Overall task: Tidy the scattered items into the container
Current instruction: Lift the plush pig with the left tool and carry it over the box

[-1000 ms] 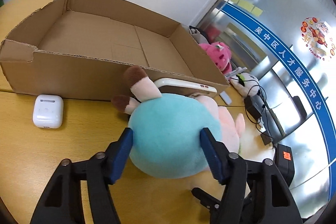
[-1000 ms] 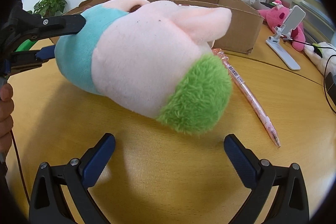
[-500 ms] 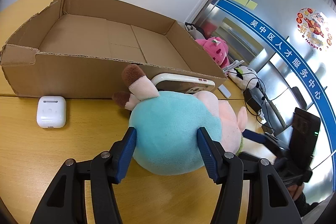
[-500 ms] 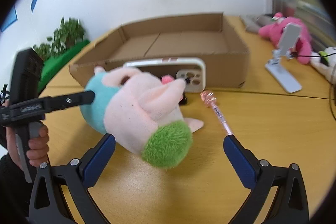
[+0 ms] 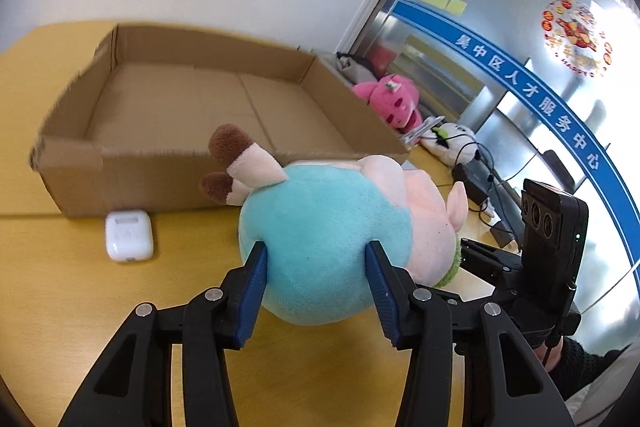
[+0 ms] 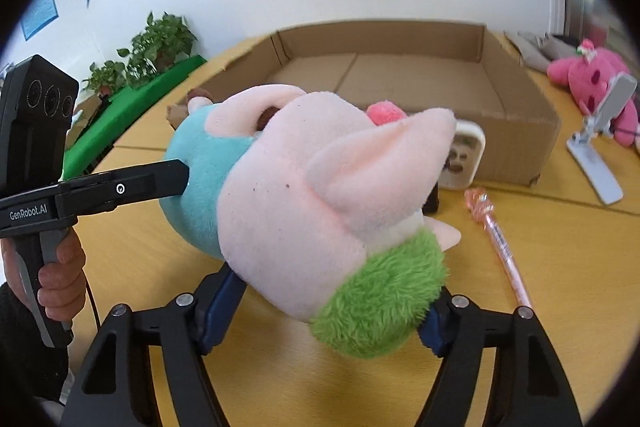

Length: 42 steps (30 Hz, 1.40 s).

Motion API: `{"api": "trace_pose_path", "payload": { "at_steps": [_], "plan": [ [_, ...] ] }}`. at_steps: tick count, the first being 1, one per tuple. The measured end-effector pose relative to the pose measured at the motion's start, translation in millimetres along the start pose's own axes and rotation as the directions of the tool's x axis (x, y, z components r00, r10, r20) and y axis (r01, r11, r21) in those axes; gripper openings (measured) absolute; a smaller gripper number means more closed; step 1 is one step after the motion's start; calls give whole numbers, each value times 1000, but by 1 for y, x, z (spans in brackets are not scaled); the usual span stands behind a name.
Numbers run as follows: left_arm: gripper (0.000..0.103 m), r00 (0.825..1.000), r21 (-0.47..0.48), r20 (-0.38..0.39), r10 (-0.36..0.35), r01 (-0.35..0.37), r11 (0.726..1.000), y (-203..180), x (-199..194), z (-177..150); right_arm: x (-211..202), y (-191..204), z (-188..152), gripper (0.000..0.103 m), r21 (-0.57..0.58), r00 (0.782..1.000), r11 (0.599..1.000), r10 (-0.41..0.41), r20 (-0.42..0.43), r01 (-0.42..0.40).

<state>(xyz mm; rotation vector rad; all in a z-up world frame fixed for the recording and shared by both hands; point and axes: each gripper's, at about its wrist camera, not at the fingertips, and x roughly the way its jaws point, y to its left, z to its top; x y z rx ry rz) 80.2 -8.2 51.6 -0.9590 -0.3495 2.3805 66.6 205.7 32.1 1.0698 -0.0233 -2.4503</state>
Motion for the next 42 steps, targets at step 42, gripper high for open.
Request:
{"api": "trace_pose_path", "payload": {
  "at_steps": [42],
  "plan": [
    [51, 948, 9, 101, 301, -303, 953, 185, 69, 303, 179, -13, 308, 70, -152, 986, 985, 101, 130, -81]
  ]
}}
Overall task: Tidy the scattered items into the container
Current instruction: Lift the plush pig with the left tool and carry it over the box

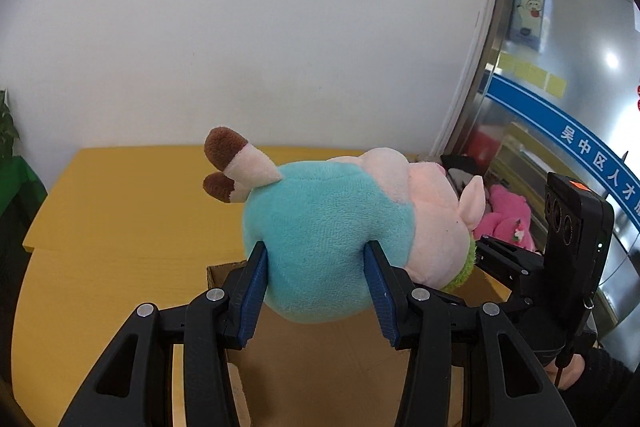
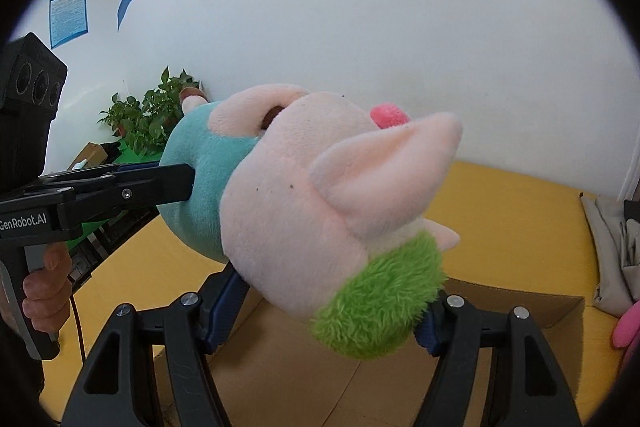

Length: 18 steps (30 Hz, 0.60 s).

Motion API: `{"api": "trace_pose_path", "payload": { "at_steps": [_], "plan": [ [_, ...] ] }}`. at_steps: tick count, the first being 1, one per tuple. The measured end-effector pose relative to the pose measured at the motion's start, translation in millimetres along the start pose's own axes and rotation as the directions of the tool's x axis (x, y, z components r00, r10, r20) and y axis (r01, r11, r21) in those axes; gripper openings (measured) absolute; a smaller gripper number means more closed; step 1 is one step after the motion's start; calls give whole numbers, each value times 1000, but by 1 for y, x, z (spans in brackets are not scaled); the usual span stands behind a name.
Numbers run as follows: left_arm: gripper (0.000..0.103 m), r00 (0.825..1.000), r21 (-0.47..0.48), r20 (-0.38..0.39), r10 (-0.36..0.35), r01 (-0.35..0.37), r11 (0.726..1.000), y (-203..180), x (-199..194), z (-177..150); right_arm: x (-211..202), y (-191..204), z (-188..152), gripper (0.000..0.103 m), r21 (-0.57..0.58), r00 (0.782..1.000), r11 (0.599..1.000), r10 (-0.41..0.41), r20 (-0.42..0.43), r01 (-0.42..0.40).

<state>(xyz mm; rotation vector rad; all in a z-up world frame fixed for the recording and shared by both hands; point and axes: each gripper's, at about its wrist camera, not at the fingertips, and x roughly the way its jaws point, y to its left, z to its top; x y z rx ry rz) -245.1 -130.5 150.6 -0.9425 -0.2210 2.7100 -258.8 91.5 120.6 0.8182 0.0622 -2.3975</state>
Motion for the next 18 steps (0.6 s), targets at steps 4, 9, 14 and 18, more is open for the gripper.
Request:
{"api": "trace_pose_path", "payload": {
  "at_steps": [4, 9, 14, 18],
  "plan": [
    [51, 995, -32, -98, 29, -32, 999, 19, 56, -22, 52, -21, -24, 70, 41, 997, 999, 8, -82, -5],
    [50, 978, -1, -192, 76, -78, 997, 26, 94, -57, 99, -24, -59, 70, 42, 981, 999, 3, -193, 5],
    [50, 967, 17, -230, 112, -112, 994, 24, 103, -70, 117, -6, -70, 70, -9, 962, 999, -35, -272, 34],
    [48, 953, 10, -255, 161, -164, 986, 33, 106, -78, 126, 8, -78, 70, -37, 947, 999, -10, -322, -2]
  ]
}}
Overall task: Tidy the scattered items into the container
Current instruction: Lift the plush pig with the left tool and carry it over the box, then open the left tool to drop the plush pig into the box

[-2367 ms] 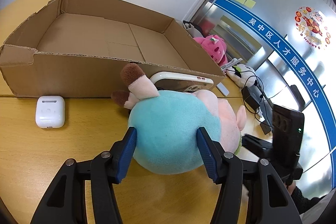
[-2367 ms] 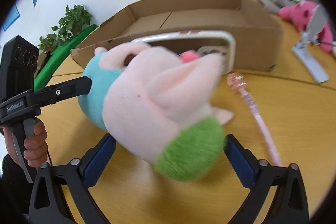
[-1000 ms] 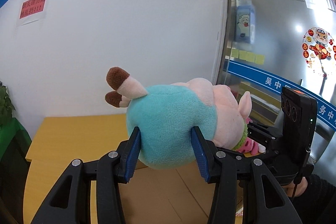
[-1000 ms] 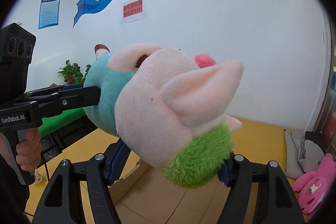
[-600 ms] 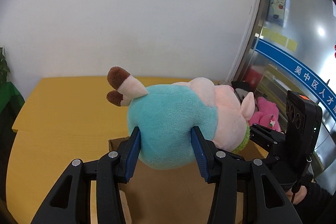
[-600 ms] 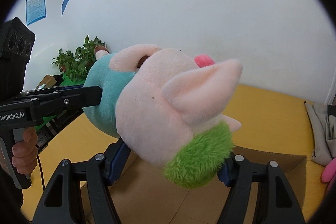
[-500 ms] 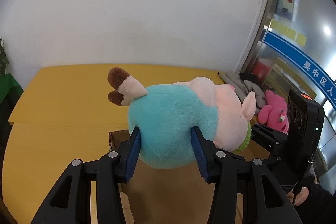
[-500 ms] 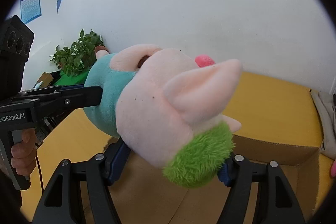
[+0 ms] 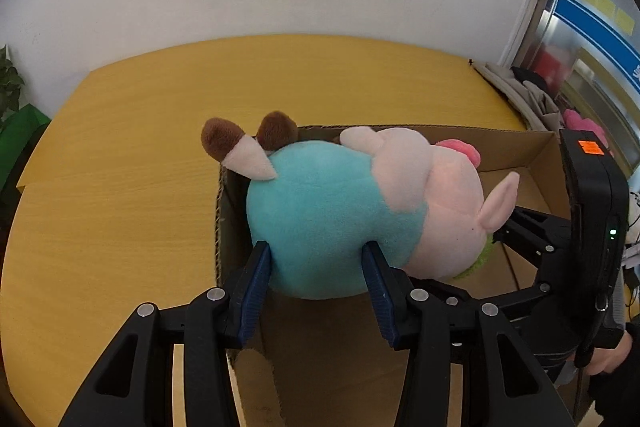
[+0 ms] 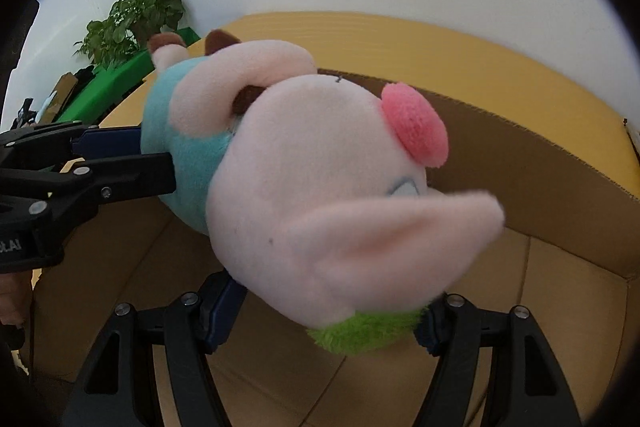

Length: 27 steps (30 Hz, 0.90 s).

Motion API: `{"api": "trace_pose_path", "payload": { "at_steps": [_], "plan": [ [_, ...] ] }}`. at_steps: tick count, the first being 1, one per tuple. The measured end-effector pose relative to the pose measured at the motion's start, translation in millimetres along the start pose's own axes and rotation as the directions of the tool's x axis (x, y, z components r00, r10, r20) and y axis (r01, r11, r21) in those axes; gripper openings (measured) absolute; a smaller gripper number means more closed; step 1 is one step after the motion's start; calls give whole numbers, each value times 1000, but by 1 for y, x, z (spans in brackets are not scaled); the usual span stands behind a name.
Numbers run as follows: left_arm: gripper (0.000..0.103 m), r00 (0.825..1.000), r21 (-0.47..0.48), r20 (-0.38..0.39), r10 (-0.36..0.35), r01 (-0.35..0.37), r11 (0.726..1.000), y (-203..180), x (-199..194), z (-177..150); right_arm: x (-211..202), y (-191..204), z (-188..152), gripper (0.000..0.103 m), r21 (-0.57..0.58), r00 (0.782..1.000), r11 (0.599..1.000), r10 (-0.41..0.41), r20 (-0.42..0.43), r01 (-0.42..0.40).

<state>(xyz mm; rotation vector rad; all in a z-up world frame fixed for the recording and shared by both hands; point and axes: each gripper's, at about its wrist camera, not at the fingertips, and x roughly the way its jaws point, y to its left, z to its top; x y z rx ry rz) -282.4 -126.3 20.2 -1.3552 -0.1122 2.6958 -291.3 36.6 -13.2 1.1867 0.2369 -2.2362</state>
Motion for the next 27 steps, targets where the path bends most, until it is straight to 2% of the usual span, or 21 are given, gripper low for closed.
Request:
{"api": "trace_pose_path", "payload": {
  "at_steps": [2, 4, 6, 8, 10, 14, 17, 19, 21, 23, 27],
  "plan": [
    [48, 999, -28, -3, -32, 32, 999, 2, -5, 2, -2, 3, -2, 72, -11, 1000, 1000, -14, -8, 14],
    [53, 999, -36, -4, -39, 39, 999, -3, -11, 4, -6, -4, -2, 78, 34, 999, 999, 18, -31, -16],
    [69, 1000, -31, 14, -19, 20, 999, -6, -22, 1, -11, -8, 8, 79, 74, 998, 996, 46, -50, -42],
    [78, 998, -40, 55, 2, 0, 999, -7, -43, 0, -25, -7, 6, 79, 84, 997, 996, 49, -63, -43],
    [81, 995, -53, 101, 4, 2, 999, -8, -67, -1, -48, -8, -1, 79, 68, 999, 997, 30, -46, -27],
    [93, 976, -33, 216, 25, -19, 999, -22, -129, -14, -118, 1, -8, 79, 63, 999, 998, 17, 51, -20],
    [103, 958, 10, 287, 16, -20, 1000, -44, -169, -32, -181, 19, -17, 80, 53, 988, 999, -14, 155, 6],
    [103, 949, 39, 316, 4, -18, 999, -61, -191, -49, -229, 24, -36, 81, 52, 974, 998, -44, 220, 33],
    [103, 948, 63, 318, -10, -11, 998, -76, -202, -69, -257, 36, -42, 82, 60, 962, 997, -63, 267, 48],
    [103, 952, 80, 305, -27, 3, 997, -102, -194, -79, -285, 43, -57, 83, 72, 947, 996, -80, 311, 61],
    [103, 966, 107, 255, -42, 15, 994, -115, -178, -118, -307, 69, -91, 83, 93, 921, 986, -163, 354, 139]
  ]
}}
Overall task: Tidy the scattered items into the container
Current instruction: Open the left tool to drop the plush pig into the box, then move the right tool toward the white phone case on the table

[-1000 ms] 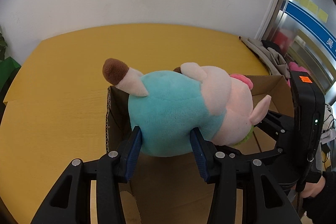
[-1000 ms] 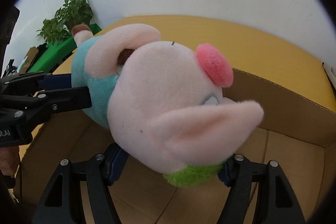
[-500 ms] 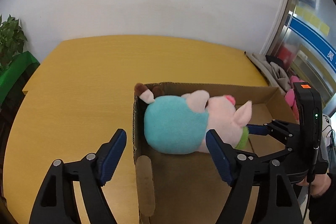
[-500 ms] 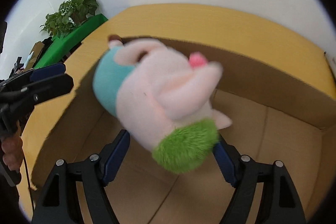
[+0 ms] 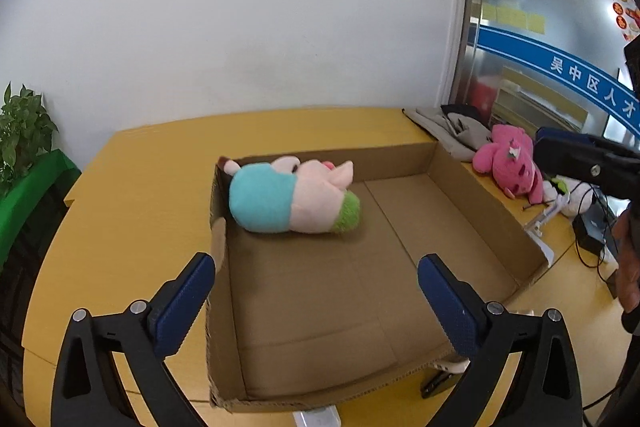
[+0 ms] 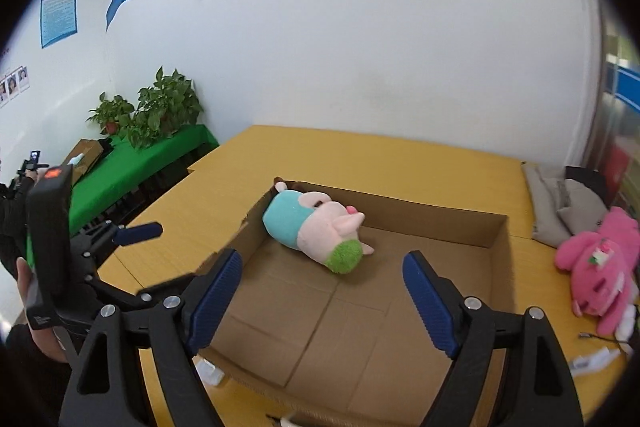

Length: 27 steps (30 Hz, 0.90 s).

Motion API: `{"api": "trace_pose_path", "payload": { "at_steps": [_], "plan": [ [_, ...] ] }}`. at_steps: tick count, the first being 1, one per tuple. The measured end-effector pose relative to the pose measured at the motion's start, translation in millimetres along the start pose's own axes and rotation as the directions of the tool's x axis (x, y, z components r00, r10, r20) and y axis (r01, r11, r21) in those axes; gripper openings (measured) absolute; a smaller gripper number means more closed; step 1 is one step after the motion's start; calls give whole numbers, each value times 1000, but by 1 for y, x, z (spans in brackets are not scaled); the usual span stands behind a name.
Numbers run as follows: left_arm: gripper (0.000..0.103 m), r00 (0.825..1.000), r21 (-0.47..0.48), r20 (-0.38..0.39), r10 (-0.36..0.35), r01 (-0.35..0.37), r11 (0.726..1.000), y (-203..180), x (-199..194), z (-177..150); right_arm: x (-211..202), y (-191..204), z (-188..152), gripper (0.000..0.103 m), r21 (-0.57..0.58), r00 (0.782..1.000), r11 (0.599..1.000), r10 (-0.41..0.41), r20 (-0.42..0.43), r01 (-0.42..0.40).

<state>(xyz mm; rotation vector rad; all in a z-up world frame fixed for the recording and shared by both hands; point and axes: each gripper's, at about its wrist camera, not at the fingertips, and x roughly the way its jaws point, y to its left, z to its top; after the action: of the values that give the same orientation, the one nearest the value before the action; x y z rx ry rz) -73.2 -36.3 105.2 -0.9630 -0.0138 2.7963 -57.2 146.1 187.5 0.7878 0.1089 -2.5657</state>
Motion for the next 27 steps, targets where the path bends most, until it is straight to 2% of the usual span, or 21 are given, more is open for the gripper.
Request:
{"api": "trace_pose_path", "payload": {
  "at_steps": [3, 6, 10, 12, 14, 16, 19, 20, 24, 27],
  "plan": [
    [103, 999, -22, -54, -6, 5, 1000, 1, 15, -26, -15, -4, -32, 83, 5, 999, 999, -54, -2, 54],
    [103, 994, -49, -105, -2, -4, 999, 3, 34, -48, -22, -10, -66, 83, 27, 998, 998, -60, -23, 61],
    [102, 989, -114, -148, -24, 7, 993, 12, 49, -72, -9, -20, -108, 83, 75, 994, 995, -56, -92, 63],
    [101, 991, -85, -133, -21, 10, 996, 11, 47, -79, 1, -30, -119, 83, 80, 996, 995, -58, -64, 63],
    [101, 992, -32, -128, 17, -21, 999, 4, 47, -82, 15, -47, -126, 83, 85, 993, 991, -98, -63, 103],
    [101, 992, -20, -123, 26, -29, 999, 2, 47, -85, 36, -65, -133, 83, 113, 987, 984, -127, -101, 138],
    [101, 992, -30, -123, 7, -11, 1000, 5, 45, -87, 60, -90, -146, 83, 192, 977, 969, -123, -173, 156],
    [101, 992, -33, -127, -1, -4, 999, 7, 45, -88, 63, -93, -150, 83, 204, 975, 965, -129, -179, 165],
    [101, 991, -68, -133, -20, 11, 998, 17, 40, -93, 57, -80, -157, 82, 128, 970, 974, -162, -181, 187],
    [102, 994, -53, -114, 8, -14, 998, 20, 37, -96, 53, -74, -162, 83, 114, 968, 974, -176, -179, 198]
  ]
}}
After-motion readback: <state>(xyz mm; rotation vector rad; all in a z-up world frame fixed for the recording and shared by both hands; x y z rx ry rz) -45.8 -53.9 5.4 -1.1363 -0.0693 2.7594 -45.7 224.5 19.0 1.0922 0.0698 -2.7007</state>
